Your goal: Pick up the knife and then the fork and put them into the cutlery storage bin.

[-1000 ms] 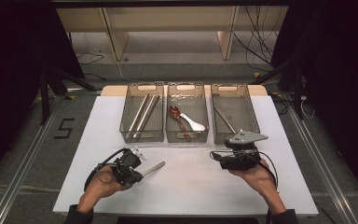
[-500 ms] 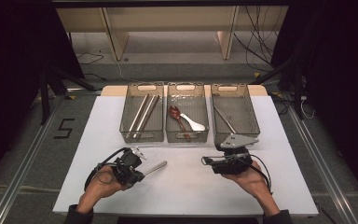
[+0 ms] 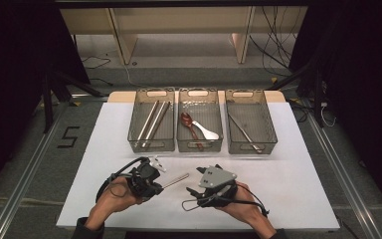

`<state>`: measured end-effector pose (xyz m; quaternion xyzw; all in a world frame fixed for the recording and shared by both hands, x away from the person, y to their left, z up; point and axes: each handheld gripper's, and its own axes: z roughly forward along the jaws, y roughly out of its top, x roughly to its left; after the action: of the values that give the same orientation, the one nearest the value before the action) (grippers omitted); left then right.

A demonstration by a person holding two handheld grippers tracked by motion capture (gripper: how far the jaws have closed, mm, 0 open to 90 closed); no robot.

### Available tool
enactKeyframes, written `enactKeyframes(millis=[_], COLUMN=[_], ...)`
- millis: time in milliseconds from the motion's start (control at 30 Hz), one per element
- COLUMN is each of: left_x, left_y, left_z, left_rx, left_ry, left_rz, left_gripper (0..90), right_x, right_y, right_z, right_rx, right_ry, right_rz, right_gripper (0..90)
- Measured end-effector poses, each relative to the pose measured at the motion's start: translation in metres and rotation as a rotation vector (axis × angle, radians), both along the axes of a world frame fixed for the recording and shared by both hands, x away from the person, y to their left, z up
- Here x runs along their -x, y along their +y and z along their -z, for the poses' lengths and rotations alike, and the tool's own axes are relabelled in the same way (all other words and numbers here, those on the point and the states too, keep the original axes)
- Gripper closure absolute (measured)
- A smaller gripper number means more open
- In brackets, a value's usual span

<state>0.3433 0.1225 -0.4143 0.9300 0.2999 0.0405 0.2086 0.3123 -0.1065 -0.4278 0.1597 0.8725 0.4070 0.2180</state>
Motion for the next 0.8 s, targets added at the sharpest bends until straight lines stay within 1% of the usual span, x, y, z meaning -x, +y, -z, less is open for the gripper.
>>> enactKeyframes(millis=[67, 100, 200, 233, 267, 300, 367, 433, 500, 533, 600, 633, 667, 700, 733, 767, 800], left_x=[0.001, 0.001, 0.002, 0.002, 0.002, 0.002, 0.002, 0.002, 0.003, 0.003, 0.004, 0.004, 0.004, 0.005, 0.005, 0.005, 0.006], left_y=[-0.003, -0.004, -0.008, -0.009, -0.010, -0.011, -0.012, -0.013, -0.014, -0.015, -0.017, -0.019, -0.020, -0.021, -0.022, -0.023, -0.024], left_z=[-0.001, -0.002, -0.004, -0.005, -0.005, -0.005, -0.005, -0.006, -0.006, -0.006, -0.006, -0.007, -0.007, -0.007, -0.008, -0.008, -0.008], left_rx=[0.006, 0.002, 0.014, 0.015, 0.018, 0.011, 0.014, 0.022, 0.019, 0.025, 0.023, 0.023, 0.024, 0.024, 0.027, 0.028, 0.028], left_ry=[-0.002, -0.002, 0.004, -0.001, 0.000, 0.004, 0.001, 0.003, 0.006, 0.004, 0.008, 0.007, 0.006, 0.008, 0.012, 0.011, 0.012], left_rz=[0.005, 0.011, 0.022, 0.026, 0.024, 0.031, 0.033, 0.037, 0.040, 0.037, 0.052, 0.055, 0.057, 0.063, 0.066, 0.068, 0.071], left_gripper=[84.2, 84.2, 84.2, 84.1, 84.1, 84.1, 84.1, 84.1, 84.2, 84.2, 84.1, 84.2, 84.1, 84.1, 84.2, 84.1, 84.1], right_x=[0.003, 0.005, 0.009, 0.009, 0.010, 0.011, 0.012, 0.013, 0.013, 0.014, 0.014, 0.014, 0.015, 0.015, 0.016, 0.016, 0.016], right_y=[0.007, 0.010, 0.016, 0.018, 0.020, 0.022, 0.025, 0.027, 0.028, 0.029, 0.030, 0.031, 0.032, 0.033, 0.033, 0.033, 0.034], right_z=[0.004, 0.005, 0.009, 0.011, 0.012, 0.013, 0.015, 0.018, 0.020, 0.021, 0.023, 0.024, 0.025, 0.026, 0.027, 0.028, 0.029], right_rx=[0.030, 0.040, 0.076, 0.089, 0.100, 0.109, 0.136, 0.155, 0.171, 0.177, 0.190, 0.201, 0.212, 0.226, 0.235, 0.243, 0.250], right_ry=[-0.031, -0.041, -0.095, -0.113, -0.124, -0.133, -0.167, -0.170, -0.193, -0.193, -0.215, -0.229, -0.231, -0.242, -0.240, -0.243, -0.263], right_rz=[-0.022, -0.027, -0.040, -0.044, -0.049, -0.050, -0.058, -0.064, -0.070, -0.070, -0.075, -0.073, -0.075, -0.077, -0.087, -0.082, -0.082], right_gripper=[35.7, 35.7, 35.7, 35.7, 35.8, 35.9, 36.5, 36.5, 37.2, 37.5, 38.4, 39.2, 40.1, 41.4, 43.4, 45.4, 46.4])
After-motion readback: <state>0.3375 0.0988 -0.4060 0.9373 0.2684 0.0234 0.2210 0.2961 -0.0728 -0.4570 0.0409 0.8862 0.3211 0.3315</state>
